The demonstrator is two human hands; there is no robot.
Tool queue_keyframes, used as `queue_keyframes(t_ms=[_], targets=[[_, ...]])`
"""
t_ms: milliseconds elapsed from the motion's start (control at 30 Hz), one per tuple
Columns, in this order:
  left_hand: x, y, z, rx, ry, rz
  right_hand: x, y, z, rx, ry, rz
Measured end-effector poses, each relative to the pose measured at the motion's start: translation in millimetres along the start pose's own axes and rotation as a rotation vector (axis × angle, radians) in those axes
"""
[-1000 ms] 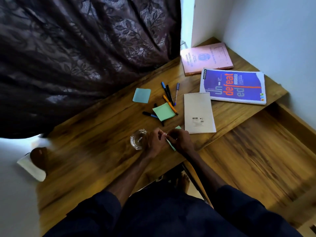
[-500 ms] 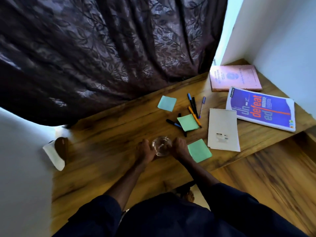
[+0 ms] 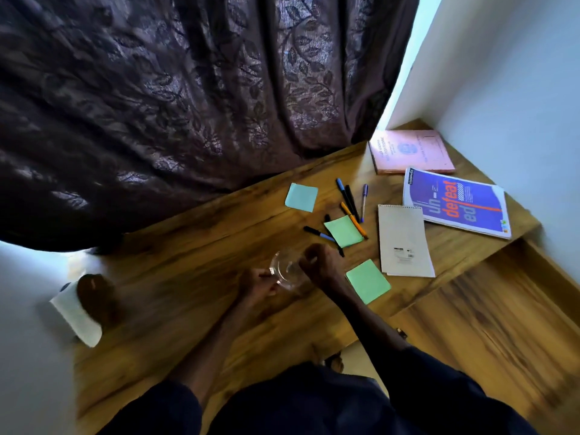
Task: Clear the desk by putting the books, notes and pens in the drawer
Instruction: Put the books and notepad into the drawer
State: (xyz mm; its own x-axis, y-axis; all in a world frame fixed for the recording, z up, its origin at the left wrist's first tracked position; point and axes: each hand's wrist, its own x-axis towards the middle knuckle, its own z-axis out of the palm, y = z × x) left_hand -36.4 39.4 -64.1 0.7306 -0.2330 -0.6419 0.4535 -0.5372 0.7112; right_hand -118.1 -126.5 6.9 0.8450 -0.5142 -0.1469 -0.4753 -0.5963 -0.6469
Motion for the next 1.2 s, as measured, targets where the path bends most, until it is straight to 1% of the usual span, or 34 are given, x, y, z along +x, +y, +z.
queue_keyframes(t_ms=[100, 233, 367, 467, 600, 700, 800, 933, 1067, 1200], targets=[[-1.9, -9.2, -22.7, -0.106, 0.038, -0.017, -6.8, -27.0, 1.0, 0.037, -0.013, -0.068], [-22.6, -22.3, -63.6, -0.177, 0.072, 0.026, -7.9, -45.9, 23.3, 0.112, -0.027, -0.115], [-58.0, -35.6, -106.8, -0.264, 0.121, 0.027, -7.8, -72.3, 54.6, 0.119, -0.120, -0.182], [-77.5, -44.9, -131.5, -0.278, 0.195, 0.046, -9.0, -90.3, 77.6, 0.143, -0.240, -0.160], [-105.7, -66.0, -167.9, -0.245, 0.360, -0.004, -20.1, -117.7, 116.3, 0.202, -0.413, -0.188], [-122.9, -89.1, -193.7, -0.179, 0.493, -0.060, -33.0, -143.4, 151.8, 0.156, -0.538, -0.195], [-136.4, -107.7, -214.8, -0.168, 0.582, -0.108, -45.7, -164.3, 180.2, 0.094, -0.566, -0.197], [-149.4, -124.3, -237.4, -0.157, 0.632, -0.134, -56.1, -183.8, 193.6, 0.045, -0.648, -0.230], [-153.1, -141.4, -252.2, -0.220, 0.686, -0.195, -59.8, -185.8, 200.9, 0.025, -0.719, -0.219], [-152.7, -150.3, -266.0, -0.165, 0.680, -0.278, -62.1, -186.1, 205.2, 0.050, -0.764, -0.213]])
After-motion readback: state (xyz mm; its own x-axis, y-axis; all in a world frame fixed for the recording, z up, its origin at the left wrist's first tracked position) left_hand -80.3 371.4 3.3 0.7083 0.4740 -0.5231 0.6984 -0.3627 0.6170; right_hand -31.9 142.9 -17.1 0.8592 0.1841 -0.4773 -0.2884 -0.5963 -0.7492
